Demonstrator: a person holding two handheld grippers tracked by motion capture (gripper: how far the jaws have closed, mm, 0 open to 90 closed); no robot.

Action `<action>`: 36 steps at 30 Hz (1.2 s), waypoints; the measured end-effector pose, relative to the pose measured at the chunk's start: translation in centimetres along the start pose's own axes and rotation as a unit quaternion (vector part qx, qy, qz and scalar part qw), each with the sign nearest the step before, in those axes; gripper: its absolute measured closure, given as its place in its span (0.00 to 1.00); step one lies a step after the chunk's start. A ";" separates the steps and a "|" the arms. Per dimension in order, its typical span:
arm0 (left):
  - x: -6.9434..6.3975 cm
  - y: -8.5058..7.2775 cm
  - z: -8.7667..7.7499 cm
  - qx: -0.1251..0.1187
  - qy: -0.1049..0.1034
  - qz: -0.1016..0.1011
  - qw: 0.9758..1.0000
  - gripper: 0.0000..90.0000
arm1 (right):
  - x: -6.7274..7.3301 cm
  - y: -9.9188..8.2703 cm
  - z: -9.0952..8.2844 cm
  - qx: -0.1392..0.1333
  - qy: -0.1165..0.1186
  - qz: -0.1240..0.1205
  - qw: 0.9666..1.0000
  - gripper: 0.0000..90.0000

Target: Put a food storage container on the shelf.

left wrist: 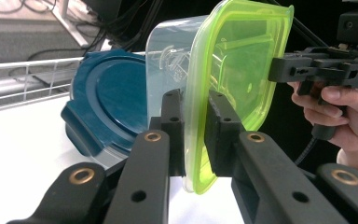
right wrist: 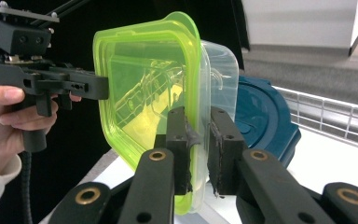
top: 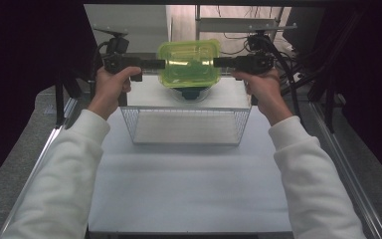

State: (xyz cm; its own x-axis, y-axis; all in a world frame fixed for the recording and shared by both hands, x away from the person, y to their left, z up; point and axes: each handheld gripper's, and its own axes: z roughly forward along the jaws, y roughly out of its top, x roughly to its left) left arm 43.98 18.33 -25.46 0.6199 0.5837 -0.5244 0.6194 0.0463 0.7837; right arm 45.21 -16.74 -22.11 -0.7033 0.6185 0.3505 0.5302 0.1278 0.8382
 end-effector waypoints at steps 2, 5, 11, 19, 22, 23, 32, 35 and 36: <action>0.5 0.3 0.5 0.006 0.000 -0.011 1.000 0.88 | -0.6 0.2 0.4 0.006 0.001 0.013 1.000 0.87; 1.1 0.6 1.3 0.016 0.001 -0.025 1.000 0.88 | -1.5 0.3 0.9 0.015 -0.001 0.034 0.999 0.87; 1.2 1.0 1.8 0.023 0.003 -0.033 0.999 0.88 | -2.5 0.6 1.1 0.020 0.000 0.052 0.998 0.87; 1.9 1.2 2.2 0.026 0.008 -0.057 0.998 0.88 | -3.4 0.5 2.1 0.030 0.004 0.084 0.996 0.87; 2.1 1.4 2.2 0.026 0.004 -0.064 0.998 0.87 | -4.2 0.4 2.3 0.030 0.012 0.112 0.993 0.87; 2.2 1.5 2.3 0.025 0.005 -0.070 0.997 0.87 | -4.4 0.3 2.5 0.027 0.014 0.117 0.993 0.87; 4.6 1.8 3.5 0.006 -0.009 -0.138 0.990 0.85 | -6.5 0.8 4.0 0.030 0.027 0.189 0.981 0.83; 5.2 1.8 3.8 0.004 -0.013 -0.155 0.988 0.83 | -7.2 0.8 4.5 0.031 0.031 0.215 0.976 0.81; 5.4 1.8 4.0 0.003 -0.013 -0.159 0.987 0.82 | -7.4 0.8 4.7 0.031 0.033 0.224 0.974 0.81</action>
State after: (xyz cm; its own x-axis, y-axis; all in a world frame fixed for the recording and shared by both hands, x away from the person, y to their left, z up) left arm 50.30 18.34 -28.21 0.4052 0.5193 -0.7524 0.7880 0.2188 0.5754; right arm 53.01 -17.59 -26.00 -0.4232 0.5718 0.7028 0.8167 -0.0950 0.5692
